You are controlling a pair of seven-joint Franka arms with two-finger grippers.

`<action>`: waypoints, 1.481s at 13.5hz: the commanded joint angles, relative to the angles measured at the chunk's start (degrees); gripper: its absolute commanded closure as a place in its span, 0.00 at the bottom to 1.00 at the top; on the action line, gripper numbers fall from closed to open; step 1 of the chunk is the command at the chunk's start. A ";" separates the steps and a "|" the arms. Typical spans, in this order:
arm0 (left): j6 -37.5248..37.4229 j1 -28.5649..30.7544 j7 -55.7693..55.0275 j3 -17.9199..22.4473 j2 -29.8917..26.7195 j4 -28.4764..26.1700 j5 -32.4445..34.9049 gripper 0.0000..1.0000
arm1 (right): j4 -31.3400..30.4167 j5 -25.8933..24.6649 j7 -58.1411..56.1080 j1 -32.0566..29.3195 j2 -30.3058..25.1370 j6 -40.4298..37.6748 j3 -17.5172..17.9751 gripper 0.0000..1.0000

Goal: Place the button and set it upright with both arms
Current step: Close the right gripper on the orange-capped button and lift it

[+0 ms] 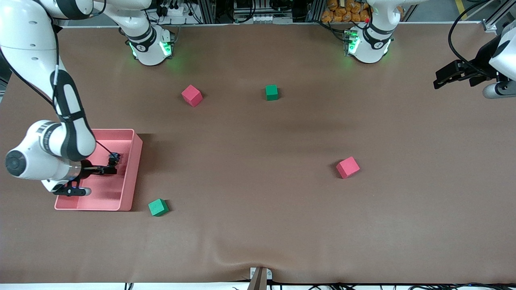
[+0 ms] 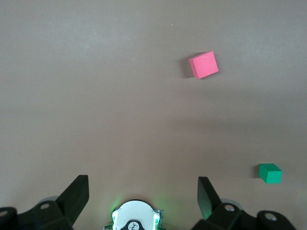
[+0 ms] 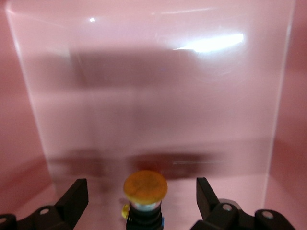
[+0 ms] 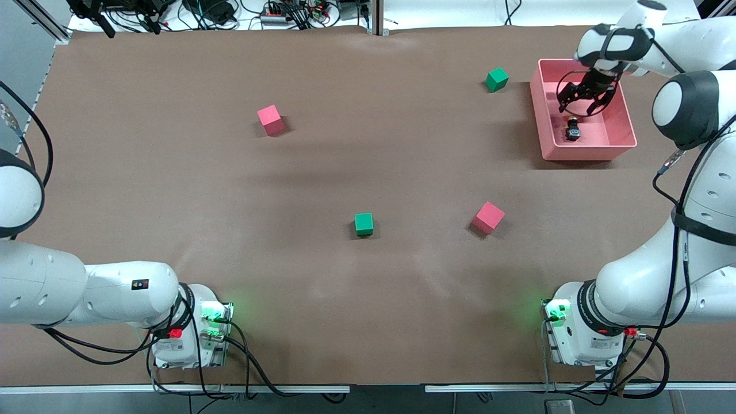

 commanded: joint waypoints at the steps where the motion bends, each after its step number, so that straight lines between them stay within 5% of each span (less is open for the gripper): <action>1: 0.35 0.48 0.48 -0.36 -0.26 -0.06 0.82 0.00 | -1.83 1.32 -2.14 0.31 -0.02 2.13 -0.17 0.00; 3: 0.35 0.48 0.48 -0.36 -0.26 -0.15 0.82 0.00 | -1.83 1.41 -2.14 0.31 0.42 2.31 -0.08 0.07; 8: 0.35 0.48 0.48 -0.36 -0.26 -0.15 0.82 0.00 | -0.96 1.33 -4.59 -0.04 0.34 1.52 -0.08 0.99; 10: 0.35 0.48 0.48 -0.36 -0.26 -0.15 0.82 0.00 | 1.76 1.24 -5.74 -0.13 0.07 -1.54 -0.26 1.00; 15: 0.35 0.48 0.48 -0.36 -0.26 -0.15 0.82 0.00 | 17.21 0.53 -4.51 0.39 -0.02 -22.96 -0.35 1.00; 20: 0.35 0.57 0.48 -0.36 -0.26 -0.15 0.82 0.00 | 28.83 1.41 10.91 7.75 -0.02 -35.22 0.62 1.00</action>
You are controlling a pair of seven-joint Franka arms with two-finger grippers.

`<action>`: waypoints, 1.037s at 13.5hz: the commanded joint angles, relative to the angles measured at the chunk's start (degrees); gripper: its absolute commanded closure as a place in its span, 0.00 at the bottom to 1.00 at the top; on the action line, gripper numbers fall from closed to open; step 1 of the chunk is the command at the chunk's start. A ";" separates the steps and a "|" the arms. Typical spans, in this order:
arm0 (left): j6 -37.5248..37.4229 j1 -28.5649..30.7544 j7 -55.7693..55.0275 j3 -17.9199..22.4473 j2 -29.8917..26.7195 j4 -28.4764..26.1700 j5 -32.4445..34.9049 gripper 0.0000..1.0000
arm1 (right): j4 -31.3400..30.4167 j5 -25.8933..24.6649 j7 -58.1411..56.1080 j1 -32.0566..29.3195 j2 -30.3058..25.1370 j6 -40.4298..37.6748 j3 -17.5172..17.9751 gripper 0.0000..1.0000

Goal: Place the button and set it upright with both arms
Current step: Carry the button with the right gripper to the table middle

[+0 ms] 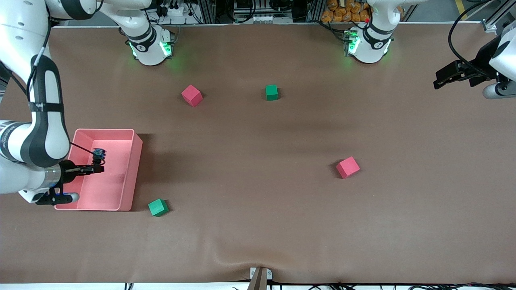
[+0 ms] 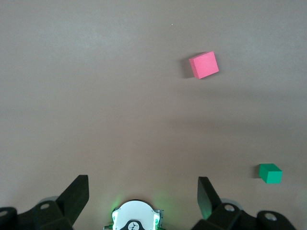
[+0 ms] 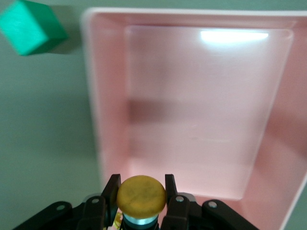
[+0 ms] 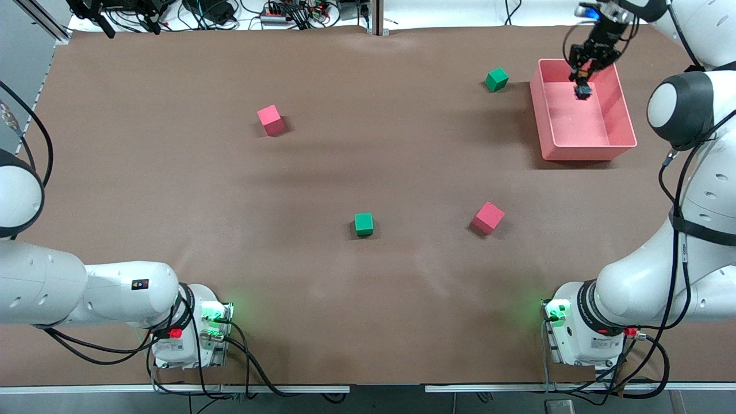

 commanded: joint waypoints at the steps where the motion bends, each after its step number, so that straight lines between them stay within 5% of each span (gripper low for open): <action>1: 0.28 0.51 0.48 -0.40 -0.26 -0.23 0.82 0.00 | 5.34 1.17 12.50 6.03 0.40 -2.06 2.00 1.00; 6: 0.37 0.51 0.57 -0.13 -0.26 -0.32 0.82 0.00 | 7.46 2.67 32.38 10.69 3.03 9.51 13.69 1.00; 10: 0.46 0.51 0.57 -0.14 -0.26 -0.32 0.82 0.00 | 8.25 2.58 47.94 23.69 10.14 27.44 14.06 1.00; 14: 0.46 0.51 0.57 -0.14 -0.26 -0.40 0.82 0.00 | 15.44 2.05 49.20 31.96 18.57 30.20 13.54 1.00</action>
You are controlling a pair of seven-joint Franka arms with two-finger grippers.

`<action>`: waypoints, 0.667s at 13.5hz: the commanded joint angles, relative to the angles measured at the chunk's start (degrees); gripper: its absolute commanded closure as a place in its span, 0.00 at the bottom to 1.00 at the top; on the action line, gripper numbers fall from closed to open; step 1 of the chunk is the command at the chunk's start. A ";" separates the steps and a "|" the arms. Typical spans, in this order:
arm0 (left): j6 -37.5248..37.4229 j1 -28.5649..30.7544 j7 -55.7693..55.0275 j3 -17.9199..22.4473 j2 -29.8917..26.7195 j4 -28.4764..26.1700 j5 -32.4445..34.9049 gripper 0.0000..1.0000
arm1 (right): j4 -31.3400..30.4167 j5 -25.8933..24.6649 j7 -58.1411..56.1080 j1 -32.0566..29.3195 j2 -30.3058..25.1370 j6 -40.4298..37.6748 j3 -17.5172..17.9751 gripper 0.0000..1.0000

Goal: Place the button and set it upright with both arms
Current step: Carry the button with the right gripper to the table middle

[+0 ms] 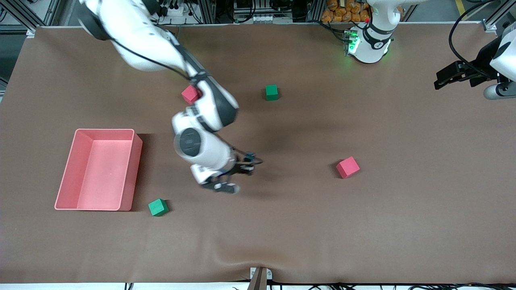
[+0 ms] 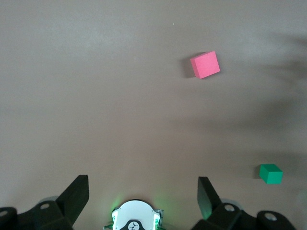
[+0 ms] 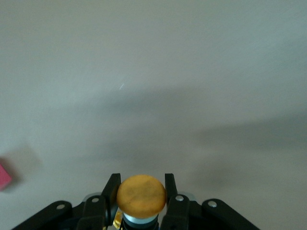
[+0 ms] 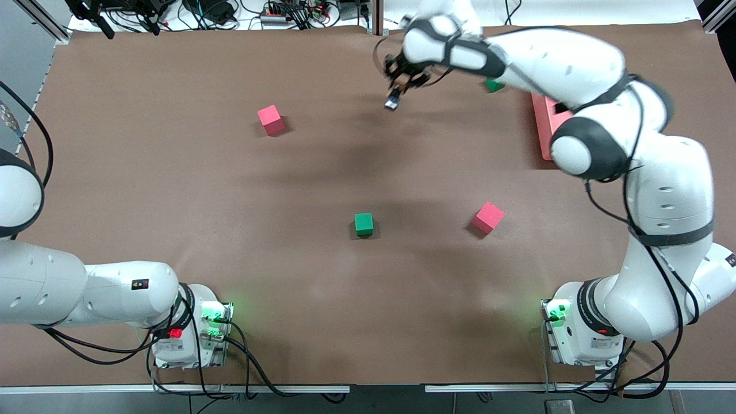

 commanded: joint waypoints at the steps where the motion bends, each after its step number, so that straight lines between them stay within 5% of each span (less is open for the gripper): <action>1: 0.39 0.42 0.57 -0.29 -0.26 -0.19 0.82 0.00 | 8.25 0.09 0.35 3.27 5.87 -1.31 -0.99 1.00; 9: 0.39 0.42 0.66 -0.29 -0.26 -0.27 0.82 0.00 | 8.26 -5.96 0.44 9.17 10.53 6.96 -1.08 1.00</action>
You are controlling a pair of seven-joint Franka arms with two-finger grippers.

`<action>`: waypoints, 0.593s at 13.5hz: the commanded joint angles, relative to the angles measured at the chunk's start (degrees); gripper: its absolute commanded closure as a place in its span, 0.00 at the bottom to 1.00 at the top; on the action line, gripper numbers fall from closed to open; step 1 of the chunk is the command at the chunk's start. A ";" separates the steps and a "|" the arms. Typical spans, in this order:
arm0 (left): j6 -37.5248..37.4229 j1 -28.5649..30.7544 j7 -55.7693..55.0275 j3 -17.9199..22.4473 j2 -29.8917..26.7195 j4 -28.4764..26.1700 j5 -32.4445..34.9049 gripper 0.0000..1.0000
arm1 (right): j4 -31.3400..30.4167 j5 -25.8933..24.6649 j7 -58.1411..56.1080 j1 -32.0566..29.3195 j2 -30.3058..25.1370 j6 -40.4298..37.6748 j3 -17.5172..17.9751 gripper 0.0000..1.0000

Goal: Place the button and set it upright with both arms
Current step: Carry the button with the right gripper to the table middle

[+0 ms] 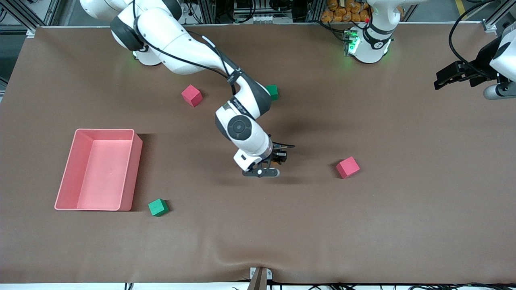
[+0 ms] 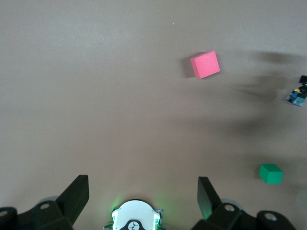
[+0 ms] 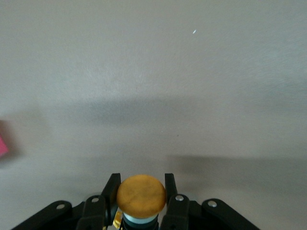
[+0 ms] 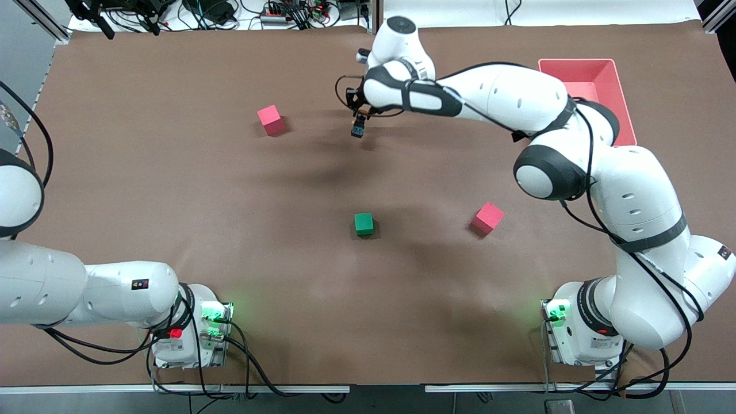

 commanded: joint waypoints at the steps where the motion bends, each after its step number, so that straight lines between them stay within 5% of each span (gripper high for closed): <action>1: 0.38 0.41 0.66 -0.30 -0.27 -0.23 0.82 0.00 | 2.59 -2.73 0.61 1.47 2.75 0.61 -0.53 1.00; 2: 0.38 0.41 0.66 -0.30 -0.27 -0.15 0.82 0.00 | 2.50 -2.65 0.87 1.48 2.75 0.53 -0.53 0.87; 3: 0.38 0.41 0.66 -0.30 -0.18 -0.23 0.82 0.00 | 2.50 -2.99 1.31 1.65 2.75 0.35 -0.62 0.01; 8: 0.47 0.41 0.66 -0.30 -0.09 -0.23 0.82 0.00 | 3.11 -3.26 3.25 -0.18 -0.66 -5.51 -0.53 0.00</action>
